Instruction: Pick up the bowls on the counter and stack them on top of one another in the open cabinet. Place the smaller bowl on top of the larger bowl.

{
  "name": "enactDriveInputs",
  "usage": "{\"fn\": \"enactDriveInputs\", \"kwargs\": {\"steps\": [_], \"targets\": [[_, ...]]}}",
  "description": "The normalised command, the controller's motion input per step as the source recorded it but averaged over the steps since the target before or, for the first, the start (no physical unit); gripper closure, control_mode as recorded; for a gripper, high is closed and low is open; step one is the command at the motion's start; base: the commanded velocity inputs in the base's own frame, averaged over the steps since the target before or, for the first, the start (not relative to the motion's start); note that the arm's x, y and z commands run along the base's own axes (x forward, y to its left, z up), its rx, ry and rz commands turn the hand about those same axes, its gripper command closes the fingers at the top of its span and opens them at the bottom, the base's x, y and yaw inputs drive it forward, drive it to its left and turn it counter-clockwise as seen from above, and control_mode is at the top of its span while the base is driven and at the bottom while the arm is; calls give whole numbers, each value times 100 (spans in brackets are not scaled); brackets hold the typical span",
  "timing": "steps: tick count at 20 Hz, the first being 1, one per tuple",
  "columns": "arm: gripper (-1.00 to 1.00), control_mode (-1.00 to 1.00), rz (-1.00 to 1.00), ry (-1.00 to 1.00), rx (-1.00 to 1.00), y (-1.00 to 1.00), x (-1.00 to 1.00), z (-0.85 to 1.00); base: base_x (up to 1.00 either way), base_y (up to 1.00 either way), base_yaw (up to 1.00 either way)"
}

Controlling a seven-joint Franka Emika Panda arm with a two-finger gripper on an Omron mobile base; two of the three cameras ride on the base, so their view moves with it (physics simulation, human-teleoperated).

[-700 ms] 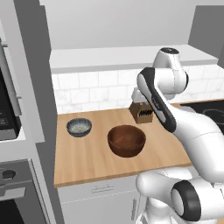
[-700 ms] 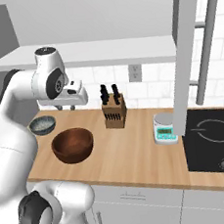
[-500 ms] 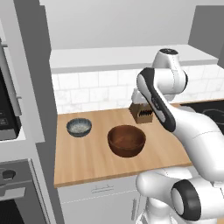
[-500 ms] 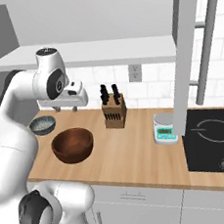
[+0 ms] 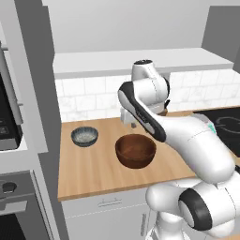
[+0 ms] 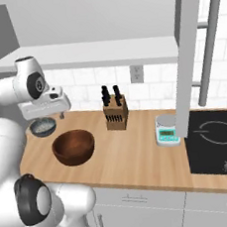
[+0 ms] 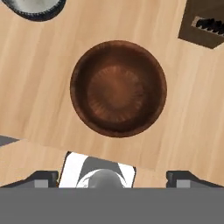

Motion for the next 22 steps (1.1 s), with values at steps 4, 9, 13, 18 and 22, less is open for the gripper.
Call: {"fn": "enactDriveInputs", "kwargs": {"steps": [4, 9, 13, 18, 22], "targets": [[-100, -100, 31, 0, -32, 100, 36, -39, 0, 0, 0], [-100, -100, 36, -11, -10, 88, 46, -53, 0, 0, 0], [-100, -100, 44, -13, -1, 79, 58, -56, 0, 0, 0], [-100, -100, 38, -6, 0, 54, 64, -49, 0, 0, 0], [-100, -100, 27, 1, -1, 16, 61, -34, 0, 0, 0]]}}
